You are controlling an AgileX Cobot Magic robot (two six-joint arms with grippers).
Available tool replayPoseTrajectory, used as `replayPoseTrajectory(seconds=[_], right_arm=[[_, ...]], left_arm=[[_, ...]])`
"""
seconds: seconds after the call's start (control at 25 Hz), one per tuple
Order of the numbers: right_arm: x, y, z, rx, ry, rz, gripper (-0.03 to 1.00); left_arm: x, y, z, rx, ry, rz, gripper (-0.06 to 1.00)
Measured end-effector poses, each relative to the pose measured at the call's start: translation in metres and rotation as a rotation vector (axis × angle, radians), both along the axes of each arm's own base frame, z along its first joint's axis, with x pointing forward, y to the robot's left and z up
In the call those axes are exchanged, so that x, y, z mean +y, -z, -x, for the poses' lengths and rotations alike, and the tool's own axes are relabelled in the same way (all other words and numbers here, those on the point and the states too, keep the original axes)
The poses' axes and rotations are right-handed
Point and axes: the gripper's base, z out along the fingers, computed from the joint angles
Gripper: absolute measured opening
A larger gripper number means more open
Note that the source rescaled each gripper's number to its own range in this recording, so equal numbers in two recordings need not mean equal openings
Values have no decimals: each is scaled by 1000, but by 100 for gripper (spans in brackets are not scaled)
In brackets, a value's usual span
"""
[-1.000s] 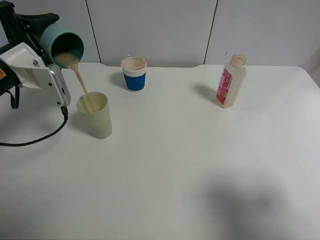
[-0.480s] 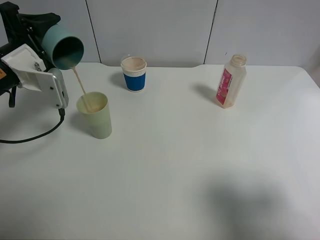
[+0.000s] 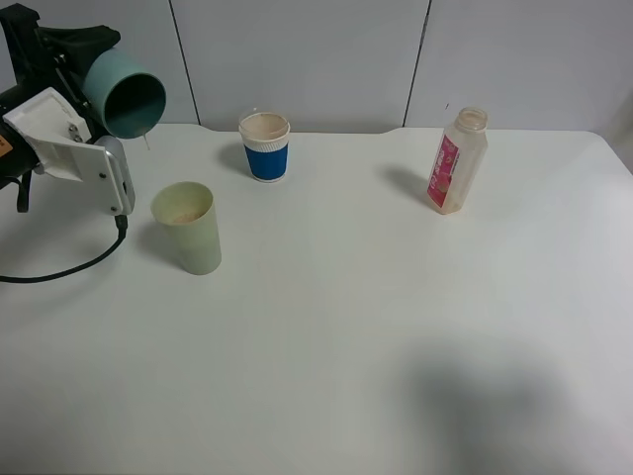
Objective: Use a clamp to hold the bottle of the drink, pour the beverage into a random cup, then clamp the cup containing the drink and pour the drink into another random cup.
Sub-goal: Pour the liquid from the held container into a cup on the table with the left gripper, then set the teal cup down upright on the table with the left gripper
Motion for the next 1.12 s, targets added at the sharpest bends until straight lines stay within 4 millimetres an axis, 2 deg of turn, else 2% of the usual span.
replayPoseTrajectory(seconds=[0.32, 0.72, 0.84, 0.92, 1.08, 1.12], right_arm=[[0, 0, 0, 0, 0, 0, 100], [0, 0, 0, 0, 0, 0, 100], [0, 0, 0, 0, 0, 0, 100], [0, 0, 0, 0, 0, 0, 100], [0, 0, 0, 0, 0, 0, 100], [0, 0, 0, 0, 0, 0, 100]], left_arm=[[0, 0, 0, 7, 2, 15, 1], [0, 0, 0, 126, 38, 276, 1], [0, 0, 0, 255, 74, 559, 1], [0, 0, 0, 271, 79, 595, 1], [0, 0, 0, 427, 122, 936, 1], [0, 0, 0, 427, 122, 936, 1]])
